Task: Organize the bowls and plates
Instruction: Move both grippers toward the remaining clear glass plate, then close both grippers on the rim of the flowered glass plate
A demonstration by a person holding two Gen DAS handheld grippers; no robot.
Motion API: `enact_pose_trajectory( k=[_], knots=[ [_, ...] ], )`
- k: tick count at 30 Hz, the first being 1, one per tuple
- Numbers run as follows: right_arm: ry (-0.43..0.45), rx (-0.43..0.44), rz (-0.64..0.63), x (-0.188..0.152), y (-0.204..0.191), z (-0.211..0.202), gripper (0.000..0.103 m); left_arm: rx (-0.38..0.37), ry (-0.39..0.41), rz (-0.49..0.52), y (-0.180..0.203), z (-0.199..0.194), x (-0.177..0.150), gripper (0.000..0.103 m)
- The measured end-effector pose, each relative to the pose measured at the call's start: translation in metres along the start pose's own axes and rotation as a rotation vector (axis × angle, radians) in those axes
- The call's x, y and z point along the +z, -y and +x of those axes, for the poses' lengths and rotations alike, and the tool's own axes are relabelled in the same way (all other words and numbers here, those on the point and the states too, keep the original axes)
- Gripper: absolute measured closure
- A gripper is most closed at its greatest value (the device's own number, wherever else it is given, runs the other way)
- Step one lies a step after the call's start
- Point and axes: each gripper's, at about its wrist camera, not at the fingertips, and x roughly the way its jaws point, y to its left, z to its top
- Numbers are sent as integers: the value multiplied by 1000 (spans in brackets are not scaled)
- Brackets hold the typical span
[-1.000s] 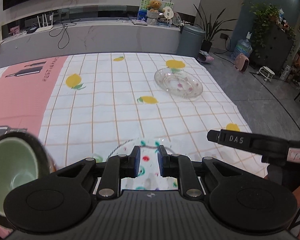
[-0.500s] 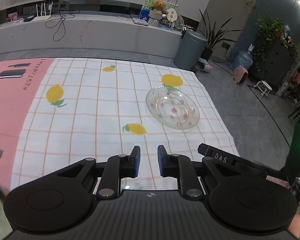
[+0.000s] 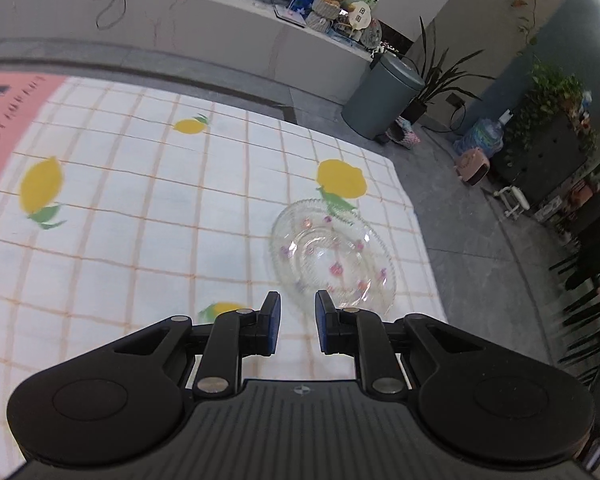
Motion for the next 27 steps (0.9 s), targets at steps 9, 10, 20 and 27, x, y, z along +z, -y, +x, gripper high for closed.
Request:
enact_pose_trajectory(
  k=[9, 10, 20, 27],
  knots=[
    [-27, 25, 122, 26, 19, 35, 65, 10, -2, -44, -12, 48, 27, 73],
    [-35, 35, 140, 28, 23, 39, 65, 10, -1, -45, -14, 53, 28, 73],
    [-60, 51, 189, 36, 40, 66, 66, -2, -21, -84, -30, 87, 35, 73],
    [-67, 76, 177, 37, 36, 72, 80, -20, -31, -77, -34, 97, 33, 73]
  ],
)
